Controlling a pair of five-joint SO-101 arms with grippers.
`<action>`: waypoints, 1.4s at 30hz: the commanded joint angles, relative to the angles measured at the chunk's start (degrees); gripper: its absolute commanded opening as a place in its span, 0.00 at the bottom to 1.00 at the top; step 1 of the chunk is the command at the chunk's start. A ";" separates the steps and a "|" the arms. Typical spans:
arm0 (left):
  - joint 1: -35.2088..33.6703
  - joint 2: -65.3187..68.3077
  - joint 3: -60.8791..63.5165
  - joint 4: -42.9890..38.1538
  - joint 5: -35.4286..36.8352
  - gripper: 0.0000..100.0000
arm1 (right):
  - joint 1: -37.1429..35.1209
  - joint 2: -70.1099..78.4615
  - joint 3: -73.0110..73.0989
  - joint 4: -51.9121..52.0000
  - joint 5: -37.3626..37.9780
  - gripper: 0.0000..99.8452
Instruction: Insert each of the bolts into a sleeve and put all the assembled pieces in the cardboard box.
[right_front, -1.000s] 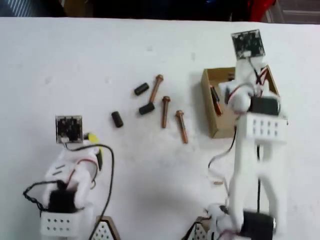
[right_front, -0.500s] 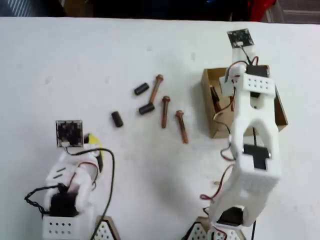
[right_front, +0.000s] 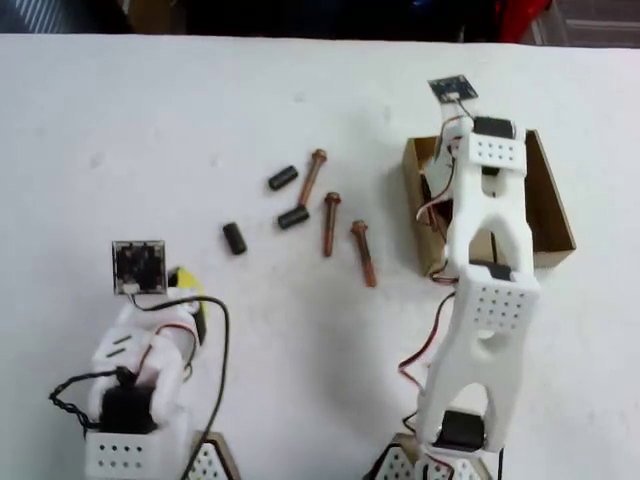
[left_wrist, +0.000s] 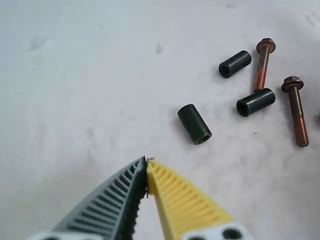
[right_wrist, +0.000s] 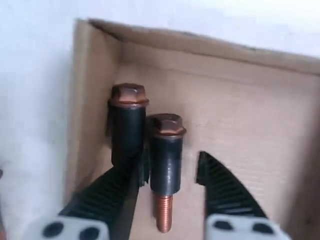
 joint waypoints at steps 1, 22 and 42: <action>-0.40 -0.84 -0.35 0.09 -0.70 0.02 | -1.01 -1.01 -7.56 3.65 0.79 0.18; -4.44 -0.84 -0.35 -0.09 -0.70 0.02 | -17.54 -4.79 -34.55 24.04 -6.86 0.12; -4.35 -0.84 3.16 -4.48 -0.70 0.02 | -28.97 -46.73 8.09 23.87 -10.20 0.12</action>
